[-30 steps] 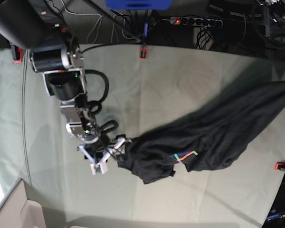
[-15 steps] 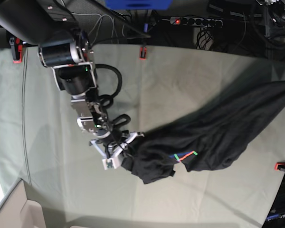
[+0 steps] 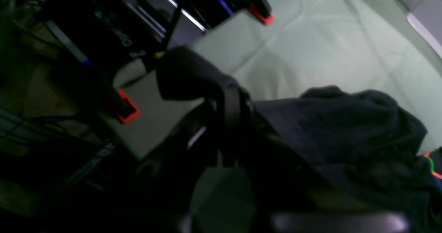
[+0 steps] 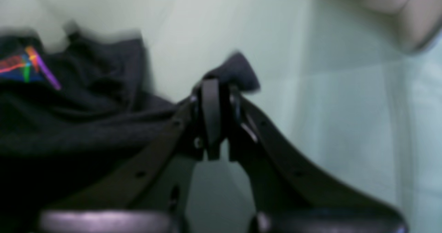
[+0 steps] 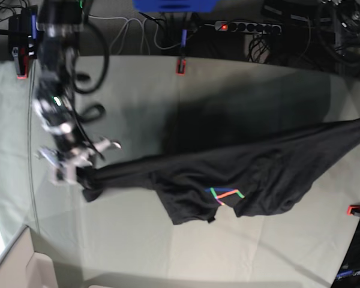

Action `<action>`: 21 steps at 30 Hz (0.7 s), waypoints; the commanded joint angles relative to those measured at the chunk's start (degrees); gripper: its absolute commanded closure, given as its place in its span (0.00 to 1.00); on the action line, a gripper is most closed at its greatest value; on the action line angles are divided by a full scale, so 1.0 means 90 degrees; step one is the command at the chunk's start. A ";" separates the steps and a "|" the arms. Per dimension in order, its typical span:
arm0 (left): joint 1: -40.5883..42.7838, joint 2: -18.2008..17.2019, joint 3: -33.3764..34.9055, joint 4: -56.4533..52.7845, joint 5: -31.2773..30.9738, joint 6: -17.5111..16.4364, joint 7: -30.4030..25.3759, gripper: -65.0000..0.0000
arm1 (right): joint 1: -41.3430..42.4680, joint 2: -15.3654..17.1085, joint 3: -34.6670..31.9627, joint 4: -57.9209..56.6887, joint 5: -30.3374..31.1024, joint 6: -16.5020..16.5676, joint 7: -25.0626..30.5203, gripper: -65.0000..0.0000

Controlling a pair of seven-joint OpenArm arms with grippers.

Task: Layout the t-shirt on the table in an organized manner, then fold the t-shirt properly
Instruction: 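Pull the t-shirt apart with both grippers, stretching it between them, then lift the stretched t-shirt with both grippers and swing it over the table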

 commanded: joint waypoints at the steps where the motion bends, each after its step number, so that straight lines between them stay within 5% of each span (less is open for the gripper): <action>1: 0.0004 -0.0072 -0.0043 0.0156 -0.0006 0.0012 -0.0196 1.00 | -0.0309 -0.0051 0.0159 0.0418 0.0035 -0.0029 0.0124 1.00; 11: 0.0180 0.0192 -0.0033 0.0126 -0.0006 0.0002 -0.0186 1.00 | -0.2302 -0.0511 0.1439 0.2127 0.0524 -0.0029 0.0183 1.00; 21: -0.0347 -0.0033 0.0885 0.0126 0.0062 0.0022 -0.0186 1.00 | -0.2262 -0.0354 0.1917 0.2147 0.0954 -0.0020 0.0134 1.00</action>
